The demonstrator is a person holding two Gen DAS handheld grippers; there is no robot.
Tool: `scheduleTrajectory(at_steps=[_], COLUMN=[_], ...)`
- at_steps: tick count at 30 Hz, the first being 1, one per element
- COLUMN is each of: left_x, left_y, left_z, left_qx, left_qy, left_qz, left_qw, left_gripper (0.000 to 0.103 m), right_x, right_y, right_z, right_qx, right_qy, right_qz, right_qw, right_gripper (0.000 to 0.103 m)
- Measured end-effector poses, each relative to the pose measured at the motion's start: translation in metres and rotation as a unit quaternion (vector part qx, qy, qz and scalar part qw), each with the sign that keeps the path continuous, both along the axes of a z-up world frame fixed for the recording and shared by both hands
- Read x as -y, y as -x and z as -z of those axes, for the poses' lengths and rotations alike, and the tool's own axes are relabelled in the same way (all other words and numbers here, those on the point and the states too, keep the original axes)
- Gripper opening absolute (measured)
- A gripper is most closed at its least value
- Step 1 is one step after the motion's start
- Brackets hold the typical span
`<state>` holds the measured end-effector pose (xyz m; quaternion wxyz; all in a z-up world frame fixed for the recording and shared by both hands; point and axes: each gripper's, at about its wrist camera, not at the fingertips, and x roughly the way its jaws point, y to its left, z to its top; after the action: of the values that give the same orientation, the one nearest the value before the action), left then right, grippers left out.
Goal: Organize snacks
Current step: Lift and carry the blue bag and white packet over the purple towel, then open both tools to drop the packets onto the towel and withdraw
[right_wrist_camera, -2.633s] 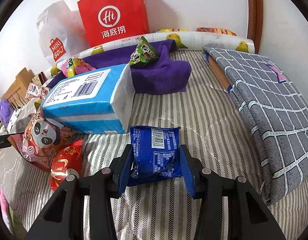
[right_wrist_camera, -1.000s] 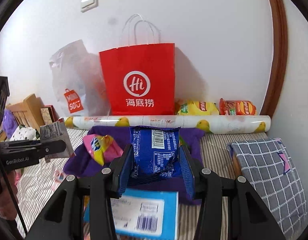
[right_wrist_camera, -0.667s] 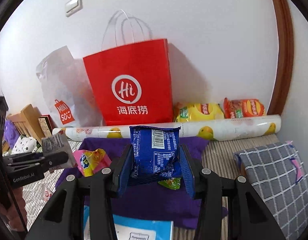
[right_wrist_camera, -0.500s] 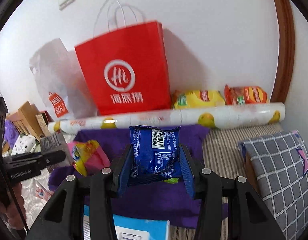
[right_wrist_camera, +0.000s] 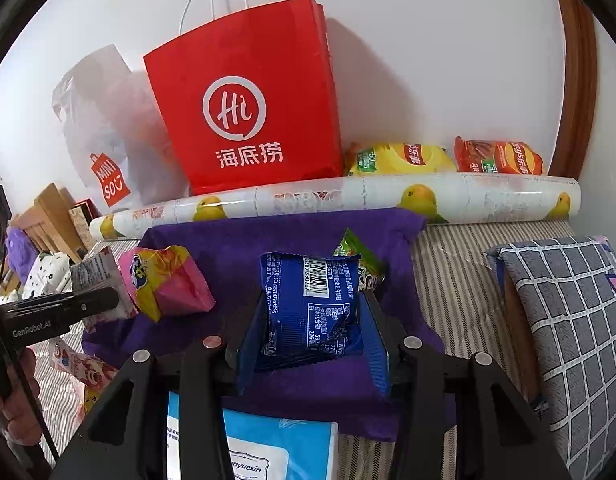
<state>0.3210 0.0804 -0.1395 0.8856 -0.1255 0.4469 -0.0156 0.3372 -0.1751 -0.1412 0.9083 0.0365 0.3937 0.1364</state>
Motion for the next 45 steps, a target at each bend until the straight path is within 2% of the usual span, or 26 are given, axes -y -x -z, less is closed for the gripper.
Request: scheduleTrajectory(at_steps=[4,8,13,15,18,26,40,43,45], left_x=[-0.003,0.002,0.007,0.01,0.014,0.016,0.02,0.021,0.022], left_y=[-0.003,-0.003,-0.006,-0.006,-0.006,-0.009,-0.006,-0.005,-0.004], left_z=[0.007,0.009,0.016,0.018,0.02,0.026,0.022,0.019,0.017], left_qx=[-0.012,-0.013,-0.033,-0.035,-0.037,-0.051,-0.043,-0.039,-0.035], left_qy=[0.017,0.004,0.017,0.004,-0.014,-0.004,-0.001,-0.006,-0.01], left_qz=[0.002,0.004,0.02,0.019,0.017,0.027,0.034,0.036,0.034], left_qw=[0.9998,0.9999,0.9991,0.9992,0.9991,0.9983,0.9985,0.9986,0.9987], left_gripper=[0.028,0.028,0.028,0.028,0.028,0.029,0.031,0.035,0.043], right_x=[0.002,0.002,0.003,0.003,0.002,-0.001,-0.003,-0.005,-0.005], right_y=[-0.004,-0.006,-0.009,-0.01,-0.011,-0.013,-0.011,-0.01,-0.009], right_z=[0.006,0.012,0.017,0.02,0.021,0.029,0.027,0.025,0.023], right_qx=[-0.014,-0.028,-0.045,-0.052,-0.057,-0.07,-0.066,-0.06,-0.054], right_qy=[0.0,0.006,0.017,0.025,0.028,0.039,0.039,0.039,0.039], right_qz=[0.008,0.009,0.013,0.019,0.018,0.016,0.015,0.013,0.013], right_qw=[1.0,1.0,0.999,0.998,0.998,0.997,0.997,0.997,0.998], right_gripper=[0.046,0.046,0.046,0.046,0.046,0.046,0.049,0.058,0.058])
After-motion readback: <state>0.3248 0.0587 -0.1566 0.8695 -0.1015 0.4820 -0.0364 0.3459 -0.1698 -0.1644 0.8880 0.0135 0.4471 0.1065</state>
